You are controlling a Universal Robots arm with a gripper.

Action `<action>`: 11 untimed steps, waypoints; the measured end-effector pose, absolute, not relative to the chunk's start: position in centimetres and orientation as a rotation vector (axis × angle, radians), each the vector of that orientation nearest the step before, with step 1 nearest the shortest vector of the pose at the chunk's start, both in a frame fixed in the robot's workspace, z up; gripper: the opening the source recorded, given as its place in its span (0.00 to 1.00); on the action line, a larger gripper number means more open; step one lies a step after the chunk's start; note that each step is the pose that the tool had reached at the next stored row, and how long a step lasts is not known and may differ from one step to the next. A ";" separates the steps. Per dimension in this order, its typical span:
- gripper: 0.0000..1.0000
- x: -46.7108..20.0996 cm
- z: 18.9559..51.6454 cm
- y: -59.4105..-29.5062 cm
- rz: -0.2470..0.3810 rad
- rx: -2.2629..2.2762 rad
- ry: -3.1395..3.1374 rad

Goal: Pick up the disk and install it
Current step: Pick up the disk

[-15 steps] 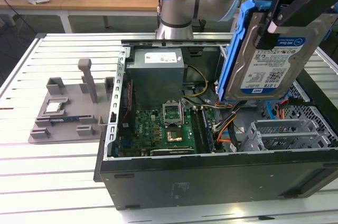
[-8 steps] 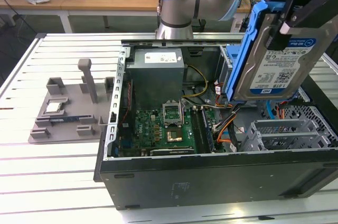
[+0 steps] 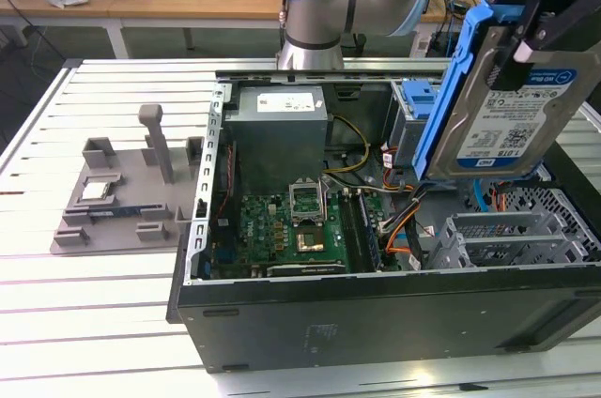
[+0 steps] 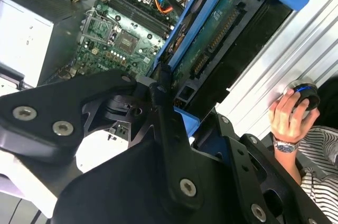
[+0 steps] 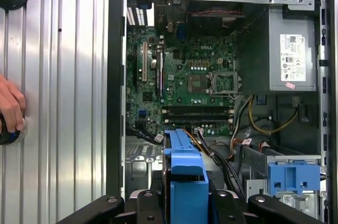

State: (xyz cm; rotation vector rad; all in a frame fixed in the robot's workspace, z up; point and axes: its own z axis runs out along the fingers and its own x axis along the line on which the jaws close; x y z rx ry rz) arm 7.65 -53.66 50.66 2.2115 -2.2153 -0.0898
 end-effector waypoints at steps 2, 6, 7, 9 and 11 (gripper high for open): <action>0.37 8.1 50.6 -53.7 -0.090 2.212 -2.215; 0.37 8.6 50.5 -53.7 -0.090 2.211 -2.215; 0.37 8.8 50.5 -53.7 -0.090 2.211 -2.215; 0.37 9.1 50.4 -53.7 -0.089 2.211 -2.215; 0.37 9.5 50.1 -53.7 -0.089 2.211 -2.215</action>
